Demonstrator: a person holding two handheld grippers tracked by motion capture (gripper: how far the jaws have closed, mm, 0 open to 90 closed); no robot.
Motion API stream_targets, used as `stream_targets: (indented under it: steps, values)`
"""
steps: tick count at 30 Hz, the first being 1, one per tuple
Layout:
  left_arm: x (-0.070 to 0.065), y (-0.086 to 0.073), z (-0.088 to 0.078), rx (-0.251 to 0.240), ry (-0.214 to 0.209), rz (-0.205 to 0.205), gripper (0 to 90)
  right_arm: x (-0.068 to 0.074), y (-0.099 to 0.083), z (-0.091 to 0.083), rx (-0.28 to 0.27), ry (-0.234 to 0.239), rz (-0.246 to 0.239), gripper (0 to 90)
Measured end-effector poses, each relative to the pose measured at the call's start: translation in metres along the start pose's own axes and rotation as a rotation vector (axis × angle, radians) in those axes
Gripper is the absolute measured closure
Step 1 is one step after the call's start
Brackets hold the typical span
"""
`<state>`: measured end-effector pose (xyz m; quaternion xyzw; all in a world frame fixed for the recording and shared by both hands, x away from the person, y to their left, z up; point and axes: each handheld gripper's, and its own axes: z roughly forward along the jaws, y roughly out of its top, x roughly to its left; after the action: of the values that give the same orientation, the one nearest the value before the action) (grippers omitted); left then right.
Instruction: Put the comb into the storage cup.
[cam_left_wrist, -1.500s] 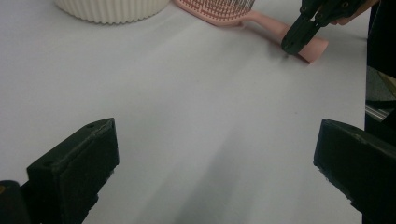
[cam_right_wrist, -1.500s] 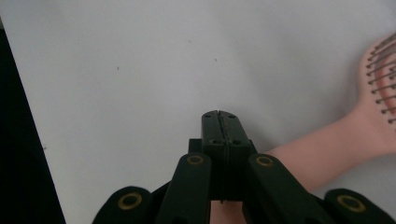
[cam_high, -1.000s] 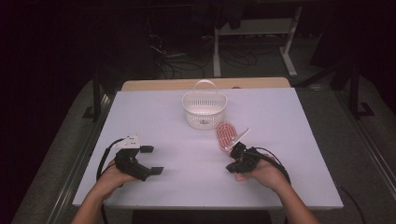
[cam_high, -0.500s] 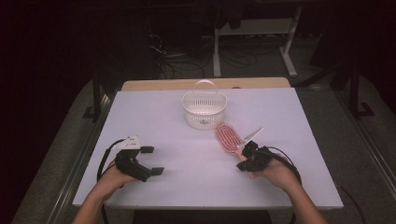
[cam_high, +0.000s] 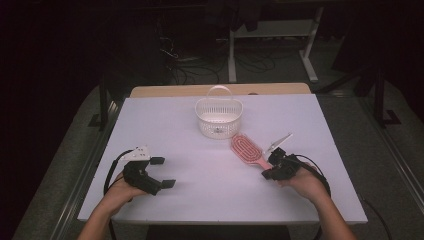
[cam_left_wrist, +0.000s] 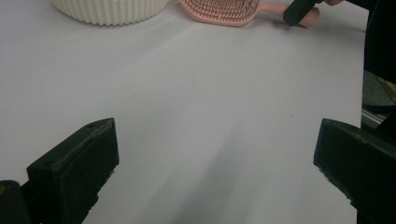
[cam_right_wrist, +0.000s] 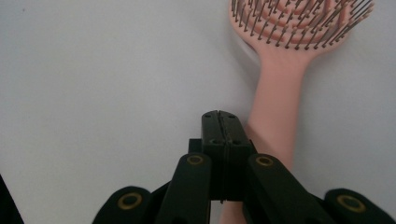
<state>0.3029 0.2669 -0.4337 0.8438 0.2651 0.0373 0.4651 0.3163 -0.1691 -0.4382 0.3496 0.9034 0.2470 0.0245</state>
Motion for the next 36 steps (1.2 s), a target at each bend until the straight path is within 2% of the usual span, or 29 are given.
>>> stream_targets:
  steps: [3, 6, 8, 10, 13, 15, 18, 20, 21, 28, 36]
  values:
    - [0.000, 0.000, 0.000, -0.001, -0.001, 0.000, 0.2, -0.001, -0.001, -0.006, -0.038, 0.016, 0.007, 88.5]
    - [0.000, 0.001, 0.001, -0.004, -0.003, -0.001, 0.2, -0.002, -0.003, -0.017, -0.126, 0.035, 0.026, 78.6]
    - [0.000, 0.001, 0.001, -0.006, -0.005, 0.000, 0.2, -0.003, -0.004, -0.024, -0.189, 0.049, 0.037, 68.6]
    - [0.000, 0.002, 0.001, -0.009, -0.006, 0.001, 0.2, -0.004, -0.007, -0.030, -0.241, 0.051, 0.044, 63.4]
    - [0.000, 0.002, 0.001, -0.008, -0.006, 0.003, 0.2, -0.005, -0.013, -0.037, -0.312, 0.038, 0.049, 49.0]
    - [0.000, 0.002, 0.001, -0.008, -0.006, 0.002, 0.2, -0.006, -0.017, -0.038, -0.333, 0.025, 0.046, 38.2]
    - [0.000, 0.002, 0.000, -0.009, -0.007, 0.000, 0.2, -0.007, -0.023, -0.038, -0.350, 0.034, 0.043, 15.6]
    - [0.000, 0.002, 0.000, -0.008, -0.009, 0.001, 0.2, -0.006, -0.027, -0.037, -0.372, 0.007, 0.045, 7.2]
    - [0.000, 0.002, 0.000, -0.008, -0.014, 0.001, 0.2, -0.006, -0.028, -0.036, -0.376, 0.010, 0.051, 1.7]
    - [-0.001, 0.002, 0.001, -0.008, -0.026, 0.000, 0.2, -0.003, -0.026, -0.034, -0.375, 0.012, 0.032, 0.1]
    - [0.000, 0.002, 0.002, -0.013, -0.023, 0.000, 0.2, -0.003, -0.024, -0.037, -0.382, -0.005, 0.033, 0.1]
